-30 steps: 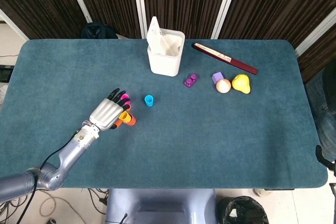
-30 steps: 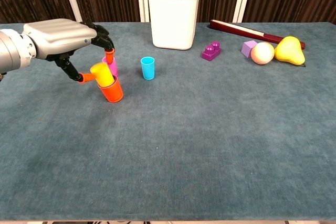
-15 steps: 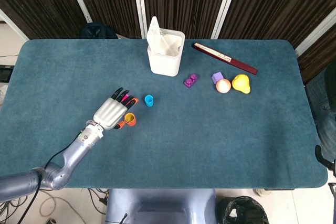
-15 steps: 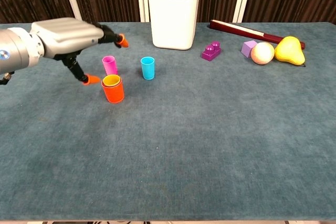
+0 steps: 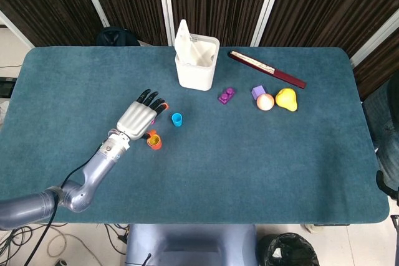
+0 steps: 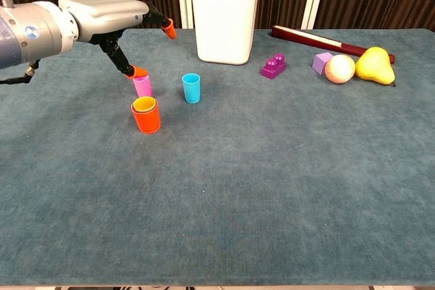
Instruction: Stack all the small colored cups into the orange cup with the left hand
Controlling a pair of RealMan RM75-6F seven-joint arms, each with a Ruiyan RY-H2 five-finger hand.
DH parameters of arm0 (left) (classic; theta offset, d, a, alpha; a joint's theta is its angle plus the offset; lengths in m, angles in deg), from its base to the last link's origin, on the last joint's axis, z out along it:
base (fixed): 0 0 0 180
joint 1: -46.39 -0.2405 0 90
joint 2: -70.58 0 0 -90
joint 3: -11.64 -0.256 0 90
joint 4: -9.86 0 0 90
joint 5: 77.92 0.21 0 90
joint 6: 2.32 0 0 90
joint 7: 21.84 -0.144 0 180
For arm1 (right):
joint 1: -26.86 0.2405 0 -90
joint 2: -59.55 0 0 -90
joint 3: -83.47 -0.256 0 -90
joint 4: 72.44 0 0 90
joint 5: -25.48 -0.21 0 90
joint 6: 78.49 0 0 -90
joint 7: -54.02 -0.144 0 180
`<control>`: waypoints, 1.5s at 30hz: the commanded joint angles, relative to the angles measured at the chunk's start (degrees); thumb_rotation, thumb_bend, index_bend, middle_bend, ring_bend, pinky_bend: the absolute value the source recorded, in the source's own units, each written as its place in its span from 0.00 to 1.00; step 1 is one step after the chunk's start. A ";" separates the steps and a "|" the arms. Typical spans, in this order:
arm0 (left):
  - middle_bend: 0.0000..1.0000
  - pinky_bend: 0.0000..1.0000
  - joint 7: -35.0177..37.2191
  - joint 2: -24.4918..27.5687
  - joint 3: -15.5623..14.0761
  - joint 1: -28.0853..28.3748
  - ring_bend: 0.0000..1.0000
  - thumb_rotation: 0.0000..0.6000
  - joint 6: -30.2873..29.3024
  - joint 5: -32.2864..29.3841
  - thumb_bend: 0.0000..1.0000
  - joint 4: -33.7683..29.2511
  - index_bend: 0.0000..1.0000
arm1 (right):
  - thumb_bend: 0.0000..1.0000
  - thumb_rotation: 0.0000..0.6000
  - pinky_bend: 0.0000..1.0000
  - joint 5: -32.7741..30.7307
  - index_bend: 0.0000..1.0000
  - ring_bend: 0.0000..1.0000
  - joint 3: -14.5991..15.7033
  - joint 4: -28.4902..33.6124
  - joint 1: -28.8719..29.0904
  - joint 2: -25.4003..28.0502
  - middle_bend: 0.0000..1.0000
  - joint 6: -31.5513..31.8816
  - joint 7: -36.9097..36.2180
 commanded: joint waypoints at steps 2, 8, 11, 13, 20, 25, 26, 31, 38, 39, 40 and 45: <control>0.16 0.00 -2.48 -0.17 0.55 2.58 0.00 1.00 3.62 -5.42 0.24 1.35 0.23 | 0.45 1.00 0.00 -0.46 0.03 0.04 0.07 -1.07 0.46 -0.66 0.00 -0.75 0.57; 0.15 0.00 -4.31 -2.63 0.60 6.61 0.00 1.00 8.22 -12.07 0.23 5.54 0.24 | 0.46 1.00 0.00 -1.06 0.03 0.04 0.01 -2.44 0.80 -1.64 0.00 -0.91 1.78; 0.15 0.00 -5.72 -4.23 0.37 8.60 0.00 1.00 8.81 -13.95 0.22 7.74 0.25 | 0.46 1.00 0.00 -1.46 0.03 0.04 -0.11 -3.16 0.90 -2.24 0.00 -0.89 2.17; 0.15 0.00 -6.32 -5.17 0.20 9.64 0.00 1.00 9.22 -15.27 0.22 9.06 0.26 | 0.45 1.00 0.00 -1.73 0.03 0.04 -0.17 -3.60 1.12 -2.49 0.00 -1.25 2.43; 0.15 0.00 -7.38 -7.97 -0.52 12.34 0.00 1.00 10.42 -19.57 0.22 13.04 0.28 | 0.46 1.00 0.00 -2.51 0.03 0.04 -0.49 -4.14 1.18 -2.73 0.00 -1.34 2.95; 0.15 0.00 -7.86 -9.57 -1.09 13.63 0.00 1.00 10.69 -20.85 0.22 14.99 0.30 | 0.45 1.00 0.00 -2.98 0.03 0.04 -0.74 -4.34 1.10 -2.78 0.00 -1.17 3.17; 0.15 0.00 -7.93 -10.11 -1.24 13.93 0.00 1.00 10.60 -21.02 0.22 15.68 0.31 | 0.46 1.00 0.00 -3.08 0.03 0.04 -0.76 -4.43 1.11 -2.81 0.00 -1.23 3.24; 0.16 0.00 -8.72 -12.61 -2.33 14.83 0.00 1.00 9.28 -20.10 0.22 19.06 0.32 | 0.46 1.00 0.00 -3.20 0.03 0.04 -0.95 -4.75 1.15 -2.99 0.00 -1.05 3.42; 0.16 0.00 -7.88 -14.97 -2.40 15.52 0.00 1.00 9.34 -19.42 0.22 22.25 0.32 | 0.46 1.00 0.00 -3.54 0.03 0.04 -1.26 -4.99 1.01 -3.02 0.00 -0.73 3.41; 0.16 0.00 -7.68 -15.29 -2.39 15.63 0.00 1.00 9.39 -19.20 0.22 22.70 0.33 | 0.45 1.00 0.00 -3.63 0.03 0.04 -1.31 -5.05 0.97 -3.03 0.00 -0.72 3.37; 0.17 0.00 -7.50 -15.50 -2.36 15.70 0.00 1.00 9.45 -19.07 0.22 22.94 0.33 | 0.45 1.00 0.00 -3.69 0.03 0.04 -1.34 -5.11 0.97 -3.04 0.00 -0.74 3.34; 0.18 0.00 -6.75 -16.73 -2.44 16.03 0.00 1.00 9.72 -18.14 0.25 24.59 0.36 | 0.46 1.00 0.00 -3.84 0.03 0.04 -1.52 -5.27 1.00 -3.10 0.00 -0.76 3.33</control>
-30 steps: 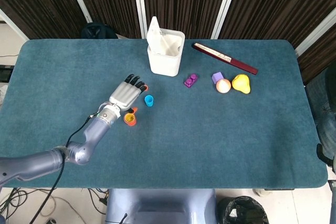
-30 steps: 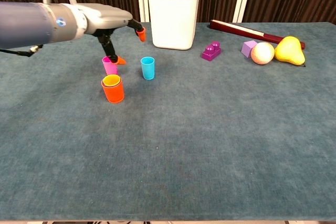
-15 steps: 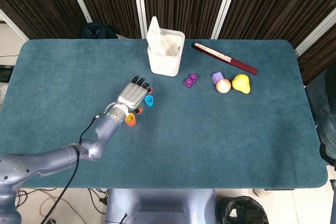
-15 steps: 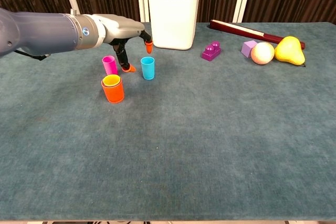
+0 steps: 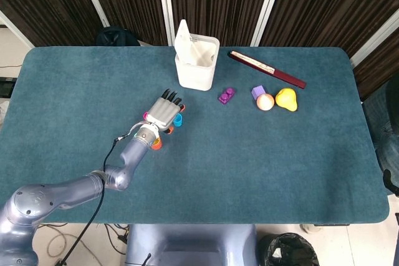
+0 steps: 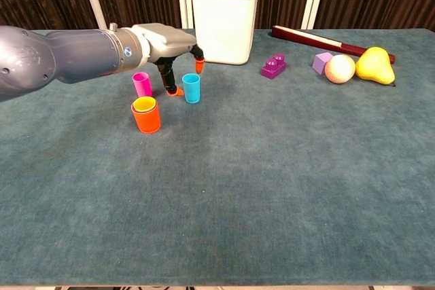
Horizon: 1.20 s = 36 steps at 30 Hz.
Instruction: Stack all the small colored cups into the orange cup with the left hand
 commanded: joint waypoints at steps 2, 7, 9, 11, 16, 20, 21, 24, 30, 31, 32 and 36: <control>0.19 0.00 0.40 -0.89 -0.15 0.21 0.00 1.00 0.13 0.63 0.26 1.12 0.37 | 0.46 1.00 0.00 -0.09 0.03 0.04 -0.09 -0.16 -0.06 -0.02 0.00 0.00 -0.16; 0.20 0.00 1.05 -1.61 -0.10 0.22 0.00 1.00 -0.38 1.74 0.29 1.85 0.40 | 0.46 1.00 0.00 -0.13 0.03 0.04 -0.23 -0.35 -0.11 -0.07 0.00 0.03 -0.49; 0.20 0.00 1.15 -1.75 -0.06 0.25 0.00 1.00 -0.61 2.13 0.30 2.04 0.40 | 0.46 1.00 0.00 -0.10 0.03 0.04 -0.29 -0.51 -0.12 -0.13 0.00 0.07 -0.66; 0.20 0.00 1.04 -1.90 -0.09 0.33 0.00 1.00 -0.75 2.44 0.30 2.27 0.41 | 0.46 1.00 0.00 -0.13 0.03 0.04 -0.33 -0.65 -0.14 -0.21 0.00 0.06 -0.76; 0.21 0.00 0.85 -2.13 -0.12 0.40 0.00 1.00 -0.89 2.87 0.31 2.31 0.43 | 0.46 1.00 0.00 -0.26 0.03 0.04 -0.49 -0.83 -0.17 -0.28 0.00 0.04 -1.03; 0.21 0.00 0.36 -2.33 -0.28 0.37 0.00 1.00 -1.19 3.06 0.31 2.54 0.42 | 0.46 1.00 0.00 -0.27 0.03 0.04 -0.57 -0.83 -0.21 -0.35 0.00 0.17 -1.06; 0.21 0.00 0.29 -2.40 -0.25 0.36 0.00 1.00 -1.23 3.04 0.31 2.60 0.42 | 0.46 1.00 0.00 -0.30 0.03 0.04 -0.61 -0.84 -0.21 -0.37 0.00 0.19 -1.04; 0.21 0.00 0.20 -2.52 -0.18 0.34 0.00 1.00 -1.31 3.08 0.31 2.72 0.43 | 0.45 1.00 0.00 -0.44 0.03 0.04 -0.76 -0.84 -0.18 -0.38 0.00 0.20 -0.99; 0.22 0.00 -0.18 -2.79 -0.13 0.34 0.00 1.00 -1.30 3.08 0.33 3.22 0.46 | 0.45 1.00 0.00 -0.80 0.03 0.04 -0.94 -1.04 -0.24 -0.73 0.00 0.38 -0.81; 0.22 0.00 -0.14 -2.82 -0.09 0.33 0.00 1.00 -1.28 3.13 0.33 3.28 0.46 | 0.45 1.00 0.00 -0.82 0.03 0.04 -0.96 -1.09 -0.22 -0.78 0.00 0.35 -0.84; 0.23 0.00 -0.04 -2.82 -0.05 0.30 0.00 1.00 -1.30 3.22 0.34 3.30 0.47 | 0.45 1.00 0.00 -0.79 0.03 0.04 -0.95 -1.11 -0.23 -0.80 0.00 0.36 -0.84; 0.23 0.01 0.56 -2.83 0.10 0.12 0.00 1.00 -1.62 4.03 0.36 3.41 0.49 | 0.45 1.00 0.00 -0.68 0.03 0.04 -0.92 -1.24 -0.21 -0.94 0.00 0.36 -0.82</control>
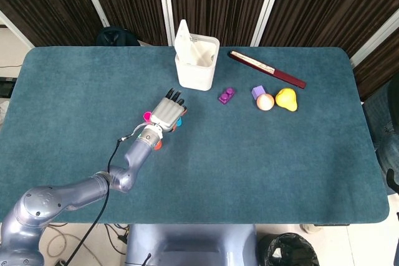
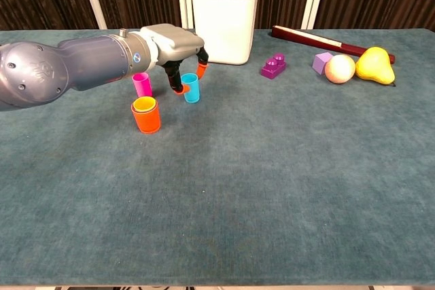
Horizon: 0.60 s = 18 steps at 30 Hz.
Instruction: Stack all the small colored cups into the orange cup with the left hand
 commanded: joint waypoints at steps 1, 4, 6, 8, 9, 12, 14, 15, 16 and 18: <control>0.23 0.01 0.34 0.11 0.04 -0.14 0.00 1.00 -0.12 0.55 0.36 -0.02 0.49 | 0.45 1.00 0.00 -0.03 0.03 0.04 -0.03 0.00 0.02 -0.10 0.00 0.05 0.16; 0.23 0.01 0.96 0.55 0.20 -0.32 0.00 1.00 -0.20 1.20 0.36 -0.62 0.49 | 0.46 1.00 0.00 -0.37 0.03 0.04 -0.21 -0.53 0.11 -0.37 0.00 0.11 0.56; 0.23 0.01 1.45 1.00 0.49 -0.43 0.00 1.00 -0.59 1.70 0.36 -1.37 0.49 | 0.46 1.00 0.00 -0.35 0.03 0.04 -0.30 -0.34 0.09 -0.36 0.00 0.21 0.46; 0.23 0.01 1.69 1.75 0.86 -0.46 0.00 1.00 -1.12 2.14 0.36 -2.61 0.49 | 0.45 1.00 0.00 -0.31 0.03 0.04 -0.26 -0.30 0.02 -0.38 0.00 0.32 0.58; 0.23 0.01 1.58 2.37 1.04 -0.46 0.00 1.00 -1.59 2.46 0.36 -3.59 0.49 | 0.45 1.00 0.00 -0.33 0.03 0.04 -0.29 -0.36 0.03 -0.43 0.00 0.36 0.65; 0.23 0.01 0.49 4.42 1.24 -0.46 0.00 1.00 -2.89 3.00 0.36 -6.64 0.49 | 0.45 1.00 0.00 -0.36 0.03 0.04 -0.35 -0.25 0.01 -0.44 0.00 0.39 0.62; 0.23 0.01 -0.63 6.33 1.40 -0.61 0.00 1.00 -3.88 2.87 0.36 -9.59 0.49 | 0.45 1.00 0.00 -0.42 0.03 0.04 -0.40 -0.18 0.00 -0.43 0.00 0.46 0.79; 0.23 0.01 -1.06 7.15 1.46 -0.71 0.00 1.00 -4.22 2.67 0.36 -10.94 0.49 | 0.45 1.00 0.00 -0.42 0.03 0.04 -0.42 -0.14 -0.02 -0.41 0.00 0.50 0.83; 0.23 0.01 -1.48 8.10 1.54 -0.83 0.00 1.00 -4.59 2.49 0.36 -12.48 0.49 | 0.45 1.00 0.00 -0.41 0.03 0.04 -0.42 -0.10 -0.03 -0.40 0.00 0.53 0.84; 0.23 0.01 -2.15 9.84 1.64 -1.09 0.00 1.00 -5.36 2.35 0.36 -15.24 0.49 | 0.46 1.00 0.00 -0.34 0.03 0.04 -0.44 0.02 -0.06 -0.37 0.00 0.60 0.77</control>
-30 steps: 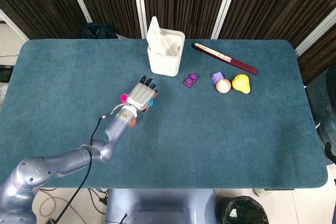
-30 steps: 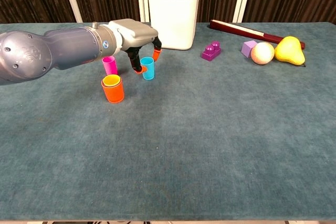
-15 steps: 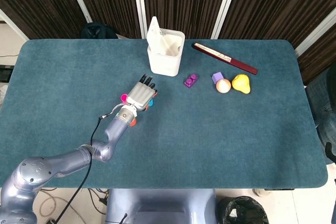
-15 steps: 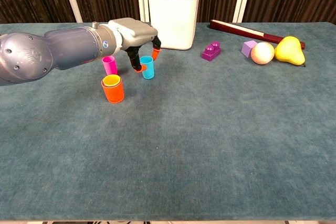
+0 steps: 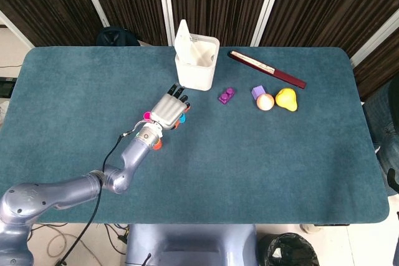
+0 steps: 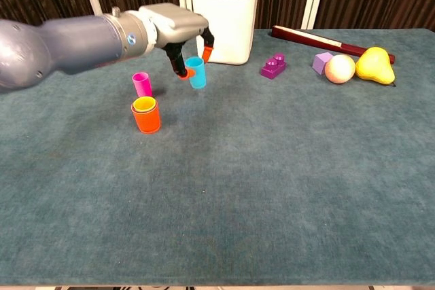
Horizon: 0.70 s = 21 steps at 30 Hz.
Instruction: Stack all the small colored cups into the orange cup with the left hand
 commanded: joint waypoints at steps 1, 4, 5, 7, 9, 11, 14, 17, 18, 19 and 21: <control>0.23 0.01 -2.11 4.76 0.34 -0.72 0.00 1.00 -2.37 -0.16 0.36 -6.89 0.49 | 0.46 1.00 0.00 0.16 0.03 0.04 -0.01 0.18 -0.04 0.06 0.00 0.13 -0.07; 0.23 0.01 -3.00 8.65 0.28 -1.67 0.00 1.00 -3.81 -0.45 0.36 -12.94 0.49 | 0.45 1.00 0.00 0.45 0.03 0.04 0.02 0.58 0.01 0.09 0.00 0.31 0.10; 0.23 0.01 -3.21 10.21 0.30 -2.10 0.00 1.00 -4.32 -0.76 0.36 -15.34 0.49 | 0.45 1.00 0.00 0.46 0.03 0.04 0.03 0.65 -0.05 0.11 0.00 0.45 0.20; 0.23 0.01 -3.92 13.53 0.08 -2.90 0.00 1.00 -5.19 -1.61 0.36 -20.16 0.49 | 0.45 1.00 0.00 0.68 0.03 0.04 0.10 0.88 -0.14 0.18 0.00 0.63 0.18; 0.23 0.01 -4.68 15.95 -0.34 -3.37 0.00 1.00 -5.73 -2.34 0.36 -23.55 0.49 | 0.45 1.00 0.00 0.86 0.03 0.04 0.20 1.07 -0.18 0.19 0.00 0.70 0.20; 0.23 0.01 -5.46 17.97 -0.92 -3.74 0.00 1.00 -6.25 -2.67 0.36 -26.22 0.49 | 0.45 1.00 0.00 1.09 0.03 0.04 0.28 1.32 -0.16 0.19 0.00 0.81 0.38; 0.23 0.01 -6.32 20.86 -2.07 -4.51 0.00 1.00 -7.16 -2.62 0.36 -29.84 0.49 | 0.45 1.00 0.00 1.28 0.03 0.04 0.27 1.75 -0.21 0.18 0.00 1.16 0.59; 0.23 0.01 -6.16 22.78 -2.70 -5.22 0.00 1.00 -7.70 -2.52 0.36 -32.05 0.49 | 0.46 1.00 0.00 1.34 0.03 0.04 0.20 2.04 -0.29 0.23 0.00 1.45 0.66; 0.23 0.01 -6.01 23.42 -2.92 -5.51 0.00 1.00 -7.88 -2.43 0.36 -32.67 0.49 | 0.46 1.00 0.00 1.35 0.03 0.04 0.18 2.13 -0.33 0.25 0.00 1.55 0.67; 0.23 0.01 -5.88 24.03 -3.15 -5.79 0.00 1.00 -8.06 -2.33 0.36 -33.13 0.49 | 0.46 1.00 0.00 1.34 0.03 0.04 0.15 2.22 -0.36 0.28 0.00 1.63 0.69; 0.23 0.01 -5.54 25.02 -3.67 -6.36 0.00 1.00 -8.30 -2.14 0.36 -33.71 0.49 | 0.46 1.00 0.00 1.34 0.03 0.04 0.16 2.34 -0.40 0.30 0.00 1.68 0.76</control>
